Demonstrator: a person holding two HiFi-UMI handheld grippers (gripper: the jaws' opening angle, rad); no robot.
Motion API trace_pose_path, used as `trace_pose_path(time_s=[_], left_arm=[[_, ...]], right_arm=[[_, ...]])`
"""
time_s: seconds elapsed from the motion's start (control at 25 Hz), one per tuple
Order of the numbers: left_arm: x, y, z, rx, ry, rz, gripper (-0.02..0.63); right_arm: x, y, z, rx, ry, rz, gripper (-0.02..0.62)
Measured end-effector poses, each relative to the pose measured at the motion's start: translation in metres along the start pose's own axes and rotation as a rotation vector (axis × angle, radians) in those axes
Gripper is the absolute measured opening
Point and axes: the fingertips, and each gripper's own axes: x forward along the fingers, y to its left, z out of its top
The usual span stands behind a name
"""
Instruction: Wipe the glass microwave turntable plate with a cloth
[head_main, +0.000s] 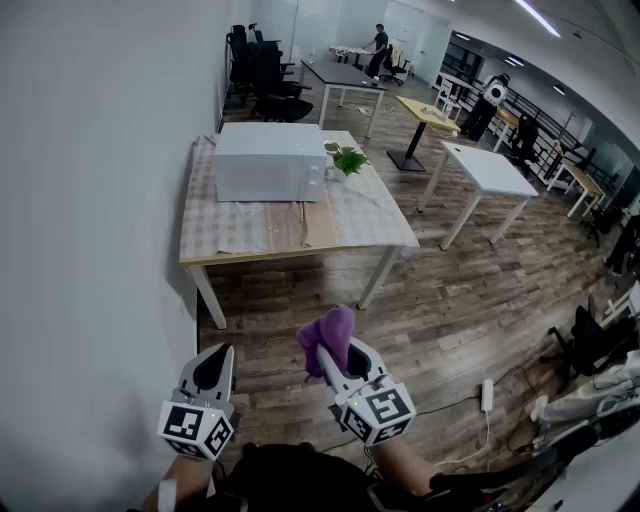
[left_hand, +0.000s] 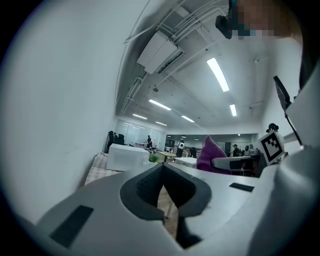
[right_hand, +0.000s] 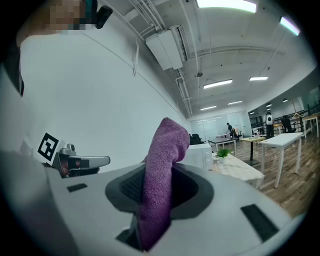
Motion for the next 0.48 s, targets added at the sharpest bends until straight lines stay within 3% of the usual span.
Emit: trace_pose_path(time_s=[0.48], left_arm=[[-0.019, 0.020, 0.002, 0.018, -0.006, 0.027, 0.003]], right_arm=[[0.002, 0.025, -0.004, -0.007, 0.023, -0.015, 0.121]])
